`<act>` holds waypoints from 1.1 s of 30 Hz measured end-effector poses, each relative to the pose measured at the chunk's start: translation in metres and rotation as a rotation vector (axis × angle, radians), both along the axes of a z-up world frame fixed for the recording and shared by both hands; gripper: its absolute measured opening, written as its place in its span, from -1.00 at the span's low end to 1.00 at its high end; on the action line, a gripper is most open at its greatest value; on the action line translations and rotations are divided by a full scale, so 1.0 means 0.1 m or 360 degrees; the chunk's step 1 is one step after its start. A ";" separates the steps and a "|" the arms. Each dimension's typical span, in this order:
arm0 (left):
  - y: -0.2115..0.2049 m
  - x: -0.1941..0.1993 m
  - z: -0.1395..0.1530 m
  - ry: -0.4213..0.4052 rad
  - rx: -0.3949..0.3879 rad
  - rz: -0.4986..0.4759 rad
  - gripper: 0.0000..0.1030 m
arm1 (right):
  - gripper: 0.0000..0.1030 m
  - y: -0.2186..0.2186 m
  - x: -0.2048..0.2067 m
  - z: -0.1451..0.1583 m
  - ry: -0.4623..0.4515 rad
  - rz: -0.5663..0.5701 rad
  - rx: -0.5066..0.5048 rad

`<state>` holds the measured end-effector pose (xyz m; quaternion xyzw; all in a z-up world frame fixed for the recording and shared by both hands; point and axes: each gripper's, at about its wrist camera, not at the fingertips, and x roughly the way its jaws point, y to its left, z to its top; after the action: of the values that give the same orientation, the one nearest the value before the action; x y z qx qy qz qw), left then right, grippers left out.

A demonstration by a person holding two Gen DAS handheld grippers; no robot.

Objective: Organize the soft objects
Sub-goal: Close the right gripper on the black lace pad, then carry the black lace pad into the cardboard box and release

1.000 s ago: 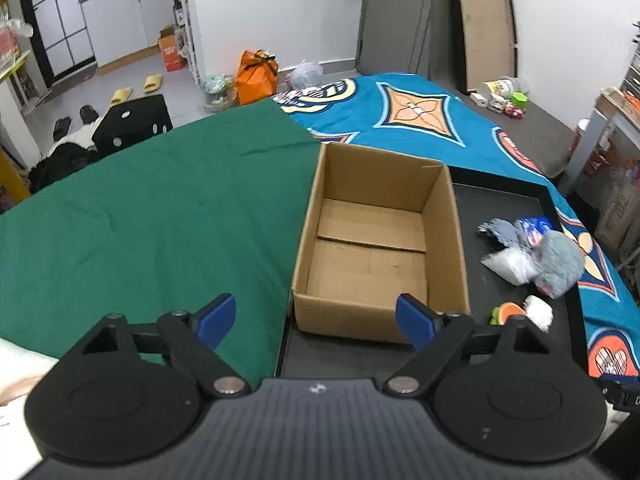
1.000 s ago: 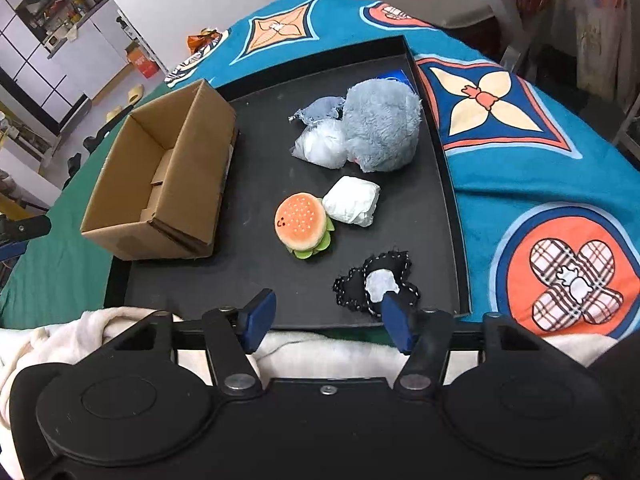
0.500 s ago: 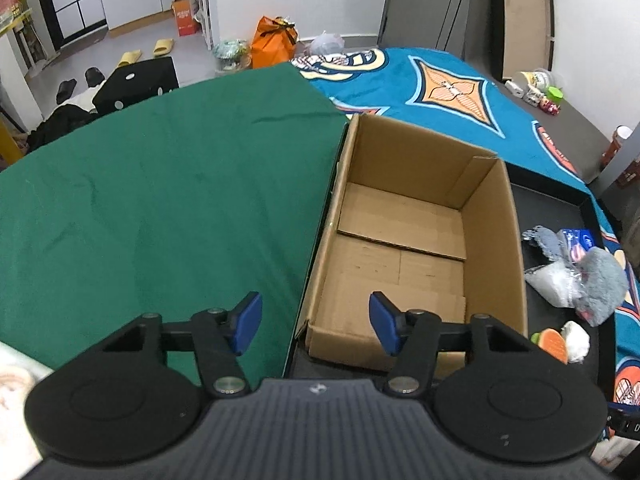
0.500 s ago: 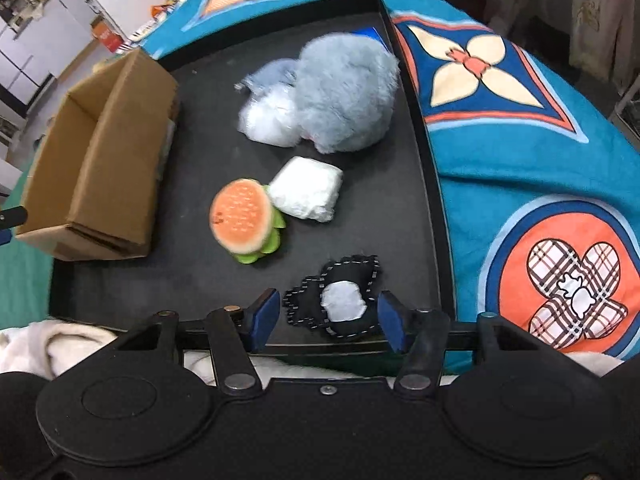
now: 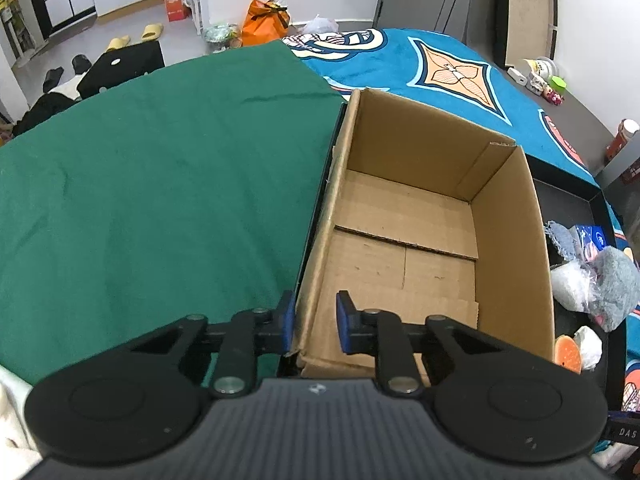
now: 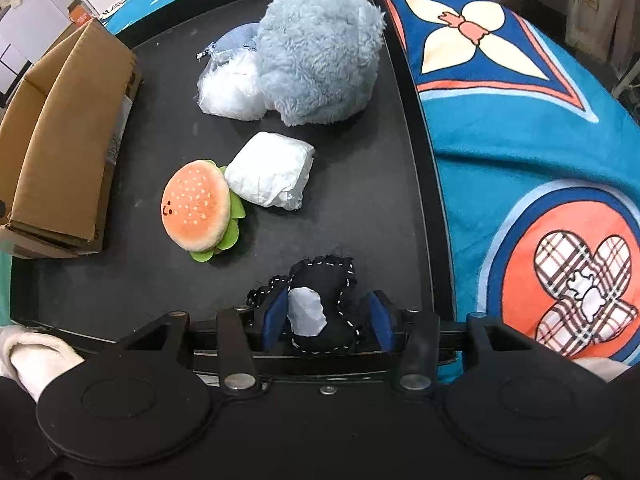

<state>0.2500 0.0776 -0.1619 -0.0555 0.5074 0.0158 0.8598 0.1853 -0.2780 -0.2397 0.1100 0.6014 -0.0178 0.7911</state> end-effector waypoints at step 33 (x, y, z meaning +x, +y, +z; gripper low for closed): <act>0.08 -0.55 0.01 -0.0077 -0.0122 -0.0115 -0.78 | -0.55 0.43 -0.19 0.88 -0.0397 0.0104 0.0017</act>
<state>0.1953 0.0857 -0.1614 -0.0705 0.4883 -0.0362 0.8690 0.1667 -0.2349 -0.1513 0.0961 0.5018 0.0250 0.8593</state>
